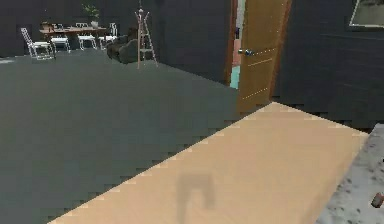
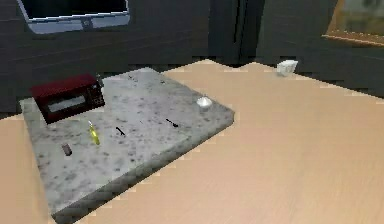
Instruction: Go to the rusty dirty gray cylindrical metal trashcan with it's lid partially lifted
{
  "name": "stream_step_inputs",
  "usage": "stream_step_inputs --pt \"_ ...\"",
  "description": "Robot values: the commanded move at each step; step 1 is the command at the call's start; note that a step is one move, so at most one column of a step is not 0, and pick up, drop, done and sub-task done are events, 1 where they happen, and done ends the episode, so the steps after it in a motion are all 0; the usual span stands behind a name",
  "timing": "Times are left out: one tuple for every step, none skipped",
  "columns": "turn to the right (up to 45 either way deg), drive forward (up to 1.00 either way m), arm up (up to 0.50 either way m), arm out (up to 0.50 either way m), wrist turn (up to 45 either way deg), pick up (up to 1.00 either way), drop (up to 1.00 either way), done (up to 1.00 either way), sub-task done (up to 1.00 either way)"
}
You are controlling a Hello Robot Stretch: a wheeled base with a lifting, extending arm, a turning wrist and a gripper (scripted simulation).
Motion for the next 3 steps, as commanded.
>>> stream_step_inputs --pt "0.0 1.0 0.0 0.0 0.0 0.0 0.0 0.0 0.0" --pt "0.0 1.0 0.0 0.0 0.0 0.0 0.0 0.0 0.0" --pt "0.0 0.5 0.0 0.0 0.0 0.0 0.0 0.0 0.0"
